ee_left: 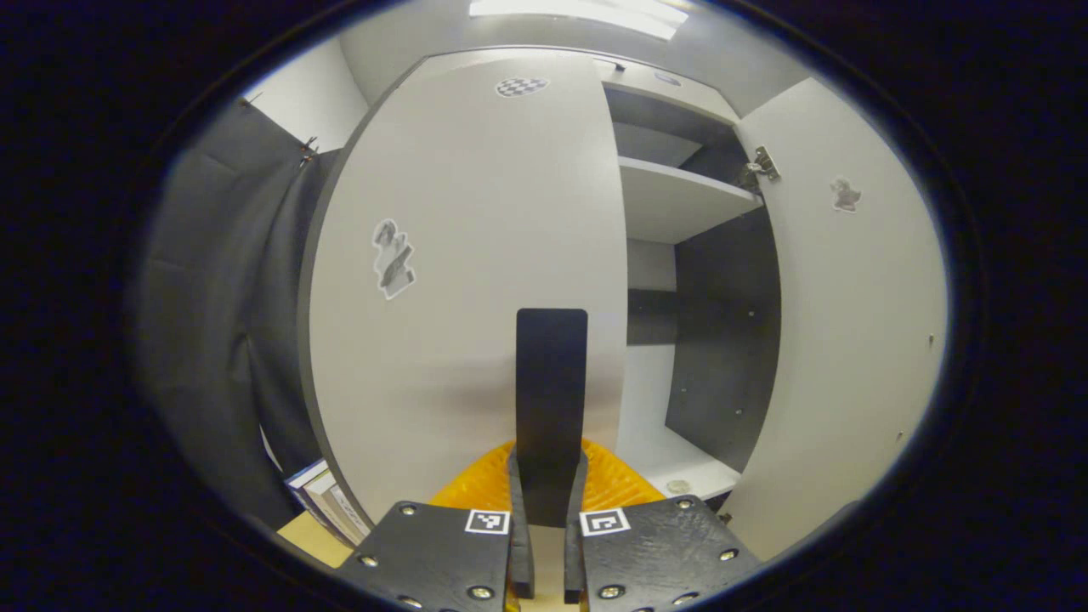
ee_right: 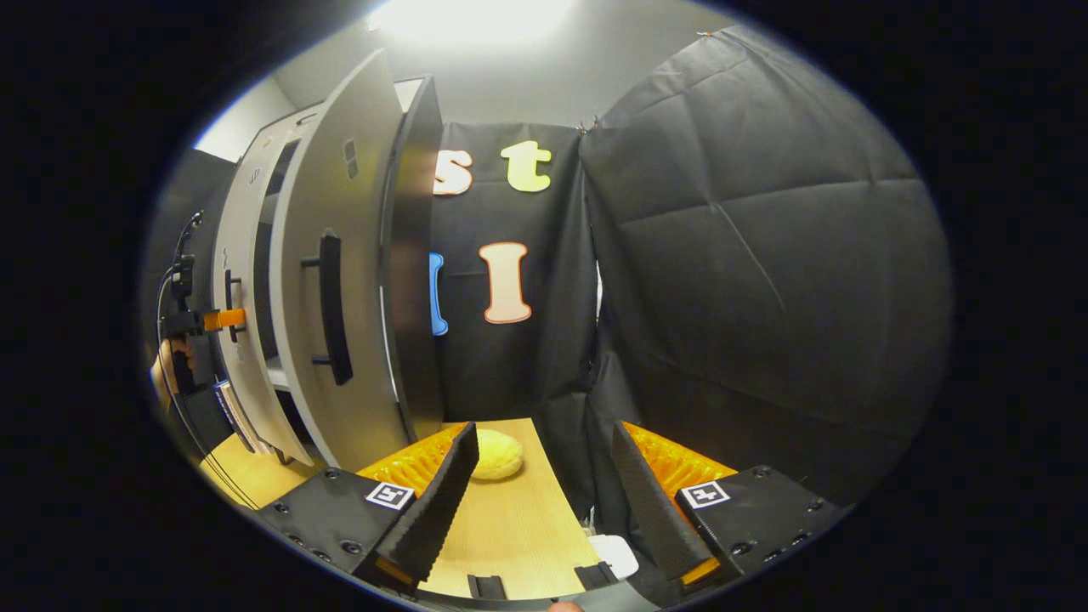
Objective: Open the right door of the double-door shoe cabinet with the right hand, and open the left door with the left hand.
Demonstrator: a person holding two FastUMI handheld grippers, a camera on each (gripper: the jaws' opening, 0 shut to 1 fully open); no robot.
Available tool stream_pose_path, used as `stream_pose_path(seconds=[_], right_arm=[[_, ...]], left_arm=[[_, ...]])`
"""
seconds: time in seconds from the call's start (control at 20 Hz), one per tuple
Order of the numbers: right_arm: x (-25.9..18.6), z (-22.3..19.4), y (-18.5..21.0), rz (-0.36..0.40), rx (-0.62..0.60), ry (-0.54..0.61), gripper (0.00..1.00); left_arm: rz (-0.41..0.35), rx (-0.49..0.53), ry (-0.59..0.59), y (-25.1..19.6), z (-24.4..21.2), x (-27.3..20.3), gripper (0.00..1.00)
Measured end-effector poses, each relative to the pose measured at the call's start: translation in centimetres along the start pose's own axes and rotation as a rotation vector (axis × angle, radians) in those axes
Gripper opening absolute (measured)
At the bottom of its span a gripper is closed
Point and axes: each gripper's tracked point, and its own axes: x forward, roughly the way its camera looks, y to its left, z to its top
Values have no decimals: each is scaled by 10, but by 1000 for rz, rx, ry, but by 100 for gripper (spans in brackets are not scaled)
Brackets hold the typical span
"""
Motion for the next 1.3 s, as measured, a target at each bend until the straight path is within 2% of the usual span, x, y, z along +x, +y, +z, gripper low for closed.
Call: stream_pose_path(seconds=[0.15, 0.2, 0.25, 0.4, 0.5, 0.55, 1.05, 1.3], right_arm=[[-3, 5, 5, 3, -5, -20, 98], [-3, 5, 9, 11, -8, -23, 95], [-5, 5, 10, 12, -17, -23, 98], [-10, 6, 11, 9, -25, -26, 96], [-12, 5, 14, 7, -22, -23, 99], [-14, 6, 15, 1, -20, -24, 96], [-18, 11, 27, 6, -18, -46, 100], [-21, 8, 37, 27, -25, -36, 98]], left_arm=[[-30, -10, 5, -1, 1, -1, 16], [-41, -10, 5, -2, 3, -1, 17], [-50, -11, 8, -3, 2, -1, 15], [-64, -17, 12, -4, 3, -2, 16], [-67, -28, 8, -4, 4, -2, 16], [-68, -33, 7, -4, 5, -3, 16], [-52, -56, -3, -2, 8, -4, 14], [-32, -45, 2, 1, 8, -6, 13]])
